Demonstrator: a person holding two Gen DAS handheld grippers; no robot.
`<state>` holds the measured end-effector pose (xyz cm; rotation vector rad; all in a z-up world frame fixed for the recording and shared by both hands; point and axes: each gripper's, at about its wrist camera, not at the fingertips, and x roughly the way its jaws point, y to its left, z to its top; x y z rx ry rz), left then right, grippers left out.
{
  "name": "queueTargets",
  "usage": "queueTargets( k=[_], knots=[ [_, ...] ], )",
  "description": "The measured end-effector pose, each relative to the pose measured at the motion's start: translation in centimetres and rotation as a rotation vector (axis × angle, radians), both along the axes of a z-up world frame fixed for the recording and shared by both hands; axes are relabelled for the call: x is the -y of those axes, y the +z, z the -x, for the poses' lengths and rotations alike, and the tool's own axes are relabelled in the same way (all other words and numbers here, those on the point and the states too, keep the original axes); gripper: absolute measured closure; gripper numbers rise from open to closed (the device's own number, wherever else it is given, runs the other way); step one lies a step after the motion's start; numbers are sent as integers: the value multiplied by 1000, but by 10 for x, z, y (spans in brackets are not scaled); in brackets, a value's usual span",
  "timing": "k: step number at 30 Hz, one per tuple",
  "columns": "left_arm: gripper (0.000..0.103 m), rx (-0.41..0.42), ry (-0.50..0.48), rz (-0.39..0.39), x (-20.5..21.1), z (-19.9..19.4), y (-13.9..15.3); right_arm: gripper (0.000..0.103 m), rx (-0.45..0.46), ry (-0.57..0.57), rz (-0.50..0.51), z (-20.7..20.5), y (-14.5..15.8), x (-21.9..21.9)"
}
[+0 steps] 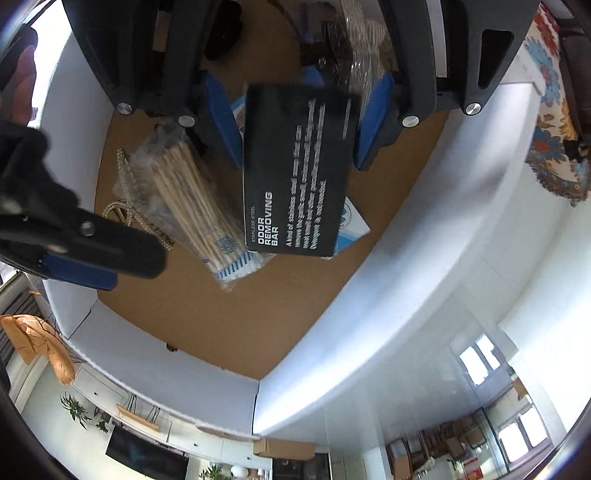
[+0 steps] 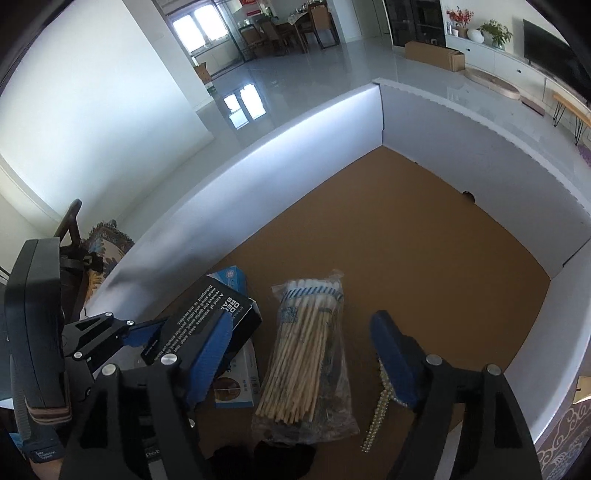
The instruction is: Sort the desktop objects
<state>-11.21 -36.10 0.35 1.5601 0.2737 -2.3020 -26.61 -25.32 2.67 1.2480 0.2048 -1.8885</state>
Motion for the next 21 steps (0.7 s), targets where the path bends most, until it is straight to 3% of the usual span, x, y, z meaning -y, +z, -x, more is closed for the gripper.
queueTargets(
  k=[5,6,7,8,11,14,18,21],
  knots=[
    [41,-143,-26,68,-34,-30,41,3,-115,-50,74,-24,38,-70],
    [39,-175,-47,82,-46,-34,49,0,-142,-67,94,-32,41,-95],
    [29,-208,-74,99,-64,-45,59,0,-154,-79,104,-42,47,-114],
    [20,-252,-100,117,-85,-55,69,0,-162,-94,109,-52,45,-139],
    [8,-357,-182,136,-128,-68,93,0,-213,-170,73,-86,26,-222],
    [0,-428,-283,84,-185,-84,105,0,-328,-318,3,-125,-4,-319],
    [0,-428,-423,-15,-269,-81,76,0,-357,-491,-88,-164,-37,-424],
    [0,-388,-468,-31,-315,-70,46,0,-331,-598,-108,-186,-48,-486]
  ],
)
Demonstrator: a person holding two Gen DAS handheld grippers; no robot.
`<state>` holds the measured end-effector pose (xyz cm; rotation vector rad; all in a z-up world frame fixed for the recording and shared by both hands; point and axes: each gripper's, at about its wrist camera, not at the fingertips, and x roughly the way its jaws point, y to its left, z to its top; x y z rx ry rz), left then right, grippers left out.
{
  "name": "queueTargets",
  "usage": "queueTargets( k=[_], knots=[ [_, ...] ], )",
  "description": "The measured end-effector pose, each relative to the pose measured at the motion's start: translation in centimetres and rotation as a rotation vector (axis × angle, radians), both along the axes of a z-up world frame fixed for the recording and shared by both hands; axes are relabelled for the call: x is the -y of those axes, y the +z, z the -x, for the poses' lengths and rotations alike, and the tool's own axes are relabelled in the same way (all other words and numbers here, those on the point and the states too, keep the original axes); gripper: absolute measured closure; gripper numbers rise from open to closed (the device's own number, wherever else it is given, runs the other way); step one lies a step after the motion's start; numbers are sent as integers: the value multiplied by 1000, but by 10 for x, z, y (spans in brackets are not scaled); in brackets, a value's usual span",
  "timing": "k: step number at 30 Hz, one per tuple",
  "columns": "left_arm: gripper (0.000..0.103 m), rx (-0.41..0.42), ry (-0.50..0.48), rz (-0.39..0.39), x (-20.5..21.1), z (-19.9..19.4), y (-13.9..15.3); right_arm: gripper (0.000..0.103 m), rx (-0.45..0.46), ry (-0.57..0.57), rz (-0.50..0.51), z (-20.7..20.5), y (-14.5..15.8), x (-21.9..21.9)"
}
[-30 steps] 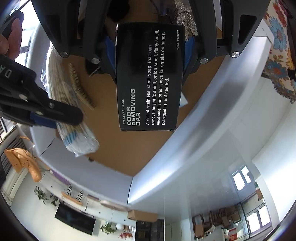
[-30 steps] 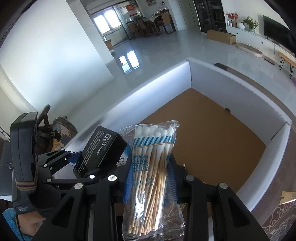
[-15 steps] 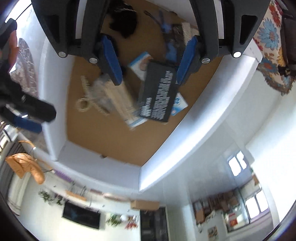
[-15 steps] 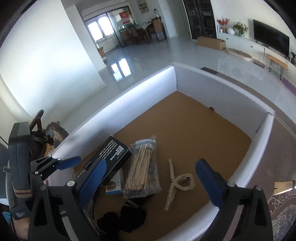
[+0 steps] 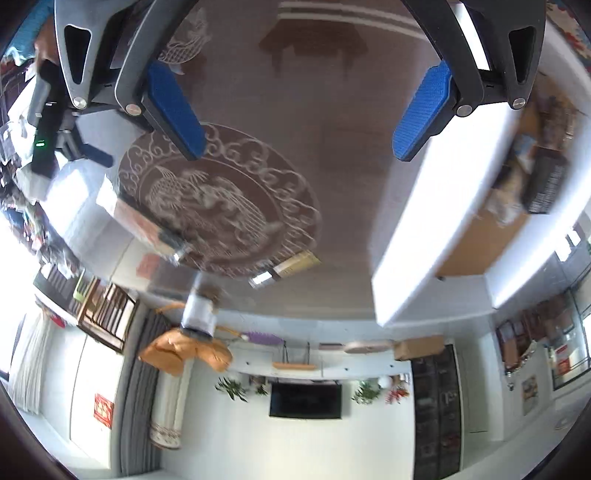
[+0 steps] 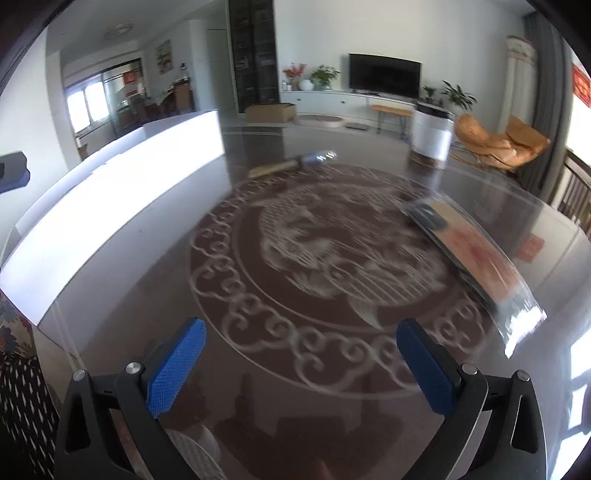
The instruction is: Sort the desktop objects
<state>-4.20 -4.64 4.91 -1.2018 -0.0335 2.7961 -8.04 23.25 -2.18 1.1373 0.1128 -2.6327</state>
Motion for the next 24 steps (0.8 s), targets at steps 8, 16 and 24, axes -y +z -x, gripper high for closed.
queueTargets(
  k=[8,16,24],
  knots=[
    [0,90,-26,23,-68,21,-75,0,81,-97,-24,-5,-21,-57],
    [0,128,-35,38,-73,31,-106,0,84,-108,-44,-2,-25,-53],
    [0,138,-43,41,-73,37,-118,0,104,-127,-47,3,-31,-54]
  ],
)
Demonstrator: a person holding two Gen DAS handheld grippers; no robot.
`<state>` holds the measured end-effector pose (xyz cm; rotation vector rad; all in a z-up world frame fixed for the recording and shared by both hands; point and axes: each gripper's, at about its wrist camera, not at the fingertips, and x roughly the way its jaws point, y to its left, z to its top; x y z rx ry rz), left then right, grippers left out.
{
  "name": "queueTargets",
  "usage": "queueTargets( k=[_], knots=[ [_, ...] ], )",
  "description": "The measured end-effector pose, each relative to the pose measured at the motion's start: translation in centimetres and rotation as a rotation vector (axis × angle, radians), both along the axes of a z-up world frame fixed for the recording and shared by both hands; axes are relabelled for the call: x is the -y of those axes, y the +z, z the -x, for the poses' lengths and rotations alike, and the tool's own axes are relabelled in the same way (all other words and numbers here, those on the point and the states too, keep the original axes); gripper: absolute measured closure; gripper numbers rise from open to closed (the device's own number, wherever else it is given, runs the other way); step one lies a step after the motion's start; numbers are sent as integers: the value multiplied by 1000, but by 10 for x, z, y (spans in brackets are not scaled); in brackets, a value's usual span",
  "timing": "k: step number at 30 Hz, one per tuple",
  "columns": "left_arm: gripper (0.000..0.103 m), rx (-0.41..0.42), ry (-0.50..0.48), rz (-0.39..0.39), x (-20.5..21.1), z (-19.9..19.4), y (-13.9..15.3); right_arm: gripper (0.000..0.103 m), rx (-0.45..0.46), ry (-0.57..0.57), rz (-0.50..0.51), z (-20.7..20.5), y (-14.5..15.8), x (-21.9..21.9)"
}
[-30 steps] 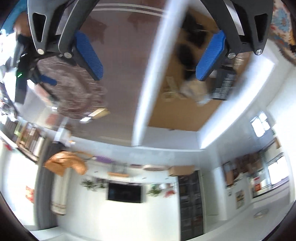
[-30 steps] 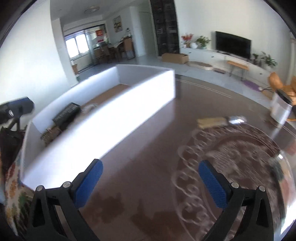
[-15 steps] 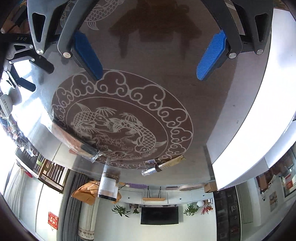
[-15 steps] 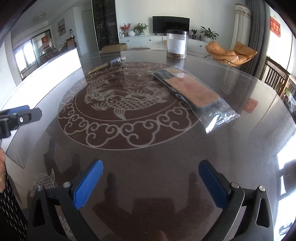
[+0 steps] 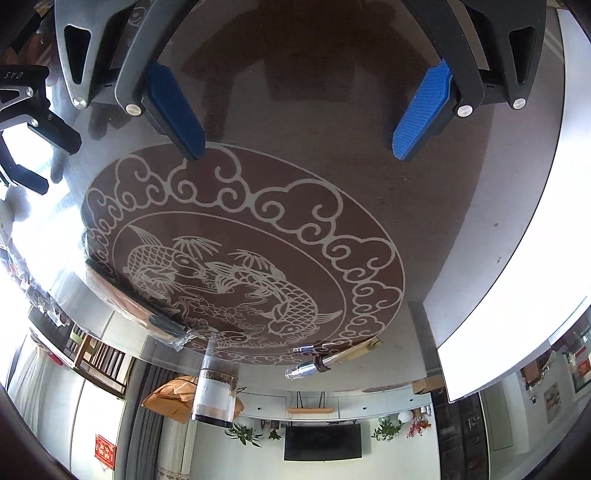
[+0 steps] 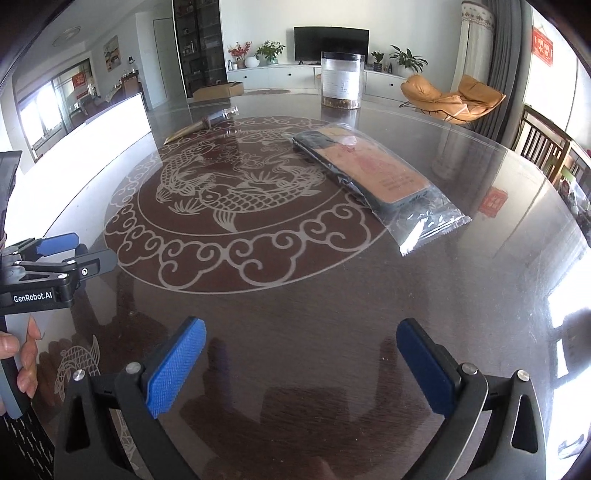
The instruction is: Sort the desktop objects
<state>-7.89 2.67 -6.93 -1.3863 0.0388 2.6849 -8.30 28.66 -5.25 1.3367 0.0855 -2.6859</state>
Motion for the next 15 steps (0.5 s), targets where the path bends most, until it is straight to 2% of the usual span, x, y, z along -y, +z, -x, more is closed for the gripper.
queueTargets(
  k=[7,11,15],
  knots=[
    [0,1,-20,34,-3,-5,-1,0,3,-4,79,-1,1,-12],
    [0,1,-21,33,-3,-5,0,0,-3,14,-7,6,3,-20],
    [0,1,-21,32,-3,-5,-1,0,-111,90,-31,16,31,-32]
  ],
)
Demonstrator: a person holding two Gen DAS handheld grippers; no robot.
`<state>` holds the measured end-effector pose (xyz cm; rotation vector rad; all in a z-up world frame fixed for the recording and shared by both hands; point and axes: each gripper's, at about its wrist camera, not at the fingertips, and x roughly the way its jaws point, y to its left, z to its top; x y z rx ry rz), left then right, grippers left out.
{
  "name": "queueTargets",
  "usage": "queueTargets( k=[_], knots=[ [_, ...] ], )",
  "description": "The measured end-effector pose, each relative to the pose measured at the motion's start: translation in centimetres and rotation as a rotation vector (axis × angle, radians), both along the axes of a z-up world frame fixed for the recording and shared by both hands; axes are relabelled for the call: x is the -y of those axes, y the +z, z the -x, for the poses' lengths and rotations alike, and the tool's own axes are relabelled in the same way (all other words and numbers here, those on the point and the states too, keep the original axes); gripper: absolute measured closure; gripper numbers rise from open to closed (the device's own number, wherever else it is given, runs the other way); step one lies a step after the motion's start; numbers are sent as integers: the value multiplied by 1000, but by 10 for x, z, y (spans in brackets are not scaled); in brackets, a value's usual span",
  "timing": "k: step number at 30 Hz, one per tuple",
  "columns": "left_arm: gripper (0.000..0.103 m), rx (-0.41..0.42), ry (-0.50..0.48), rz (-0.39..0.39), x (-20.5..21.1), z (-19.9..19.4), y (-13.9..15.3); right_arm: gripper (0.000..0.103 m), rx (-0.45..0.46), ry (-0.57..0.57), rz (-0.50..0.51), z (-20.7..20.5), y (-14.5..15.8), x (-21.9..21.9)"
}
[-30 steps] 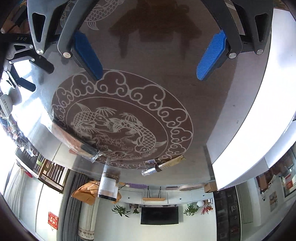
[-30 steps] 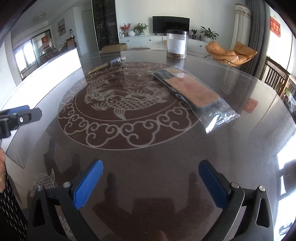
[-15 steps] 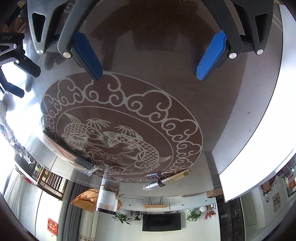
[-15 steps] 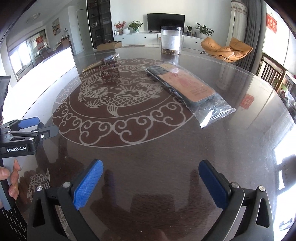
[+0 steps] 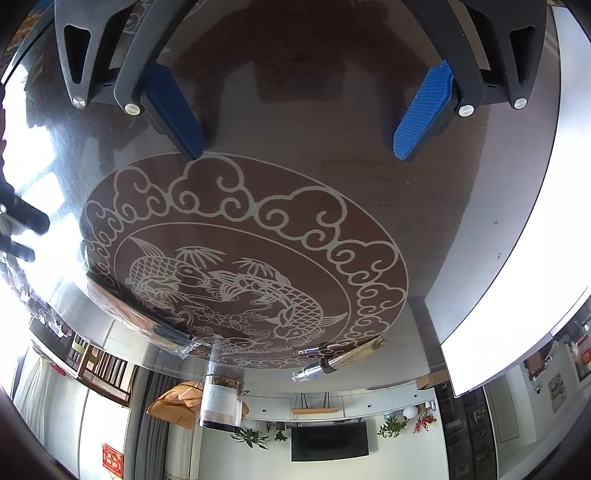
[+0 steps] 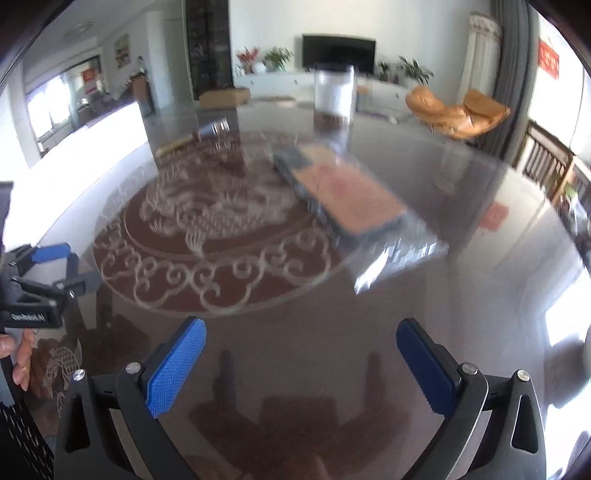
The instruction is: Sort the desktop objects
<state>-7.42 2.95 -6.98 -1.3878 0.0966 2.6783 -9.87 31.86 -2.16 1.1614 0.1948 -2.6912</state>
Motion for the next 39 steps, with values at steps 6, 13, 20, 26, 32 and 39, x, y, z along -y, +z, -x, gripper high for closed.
queueTargets(
  k=[6,13,20,26,32,39],
  knots=[
    [0,1,-2,-3,0,0,1,0,-30,230,-121,79,3,0],
    [0,0,-1,-5,0,1,1,0,96,243,-141,154,-26,-13],
    [0,-3,1,-12,1,1,1,0,138,230,-20,169,-34,-22],
    [0,-3,1,-13,1,2,0,14,126,105,-17,160,-34,-22],
    [0,-3,0,-13,1,2,0,23,92,-40,-37,115,-33,-16],
    [0,-1,-1,-3,0,3,-2,23,89,-153,-27,41,-33,-21]
  ],
)
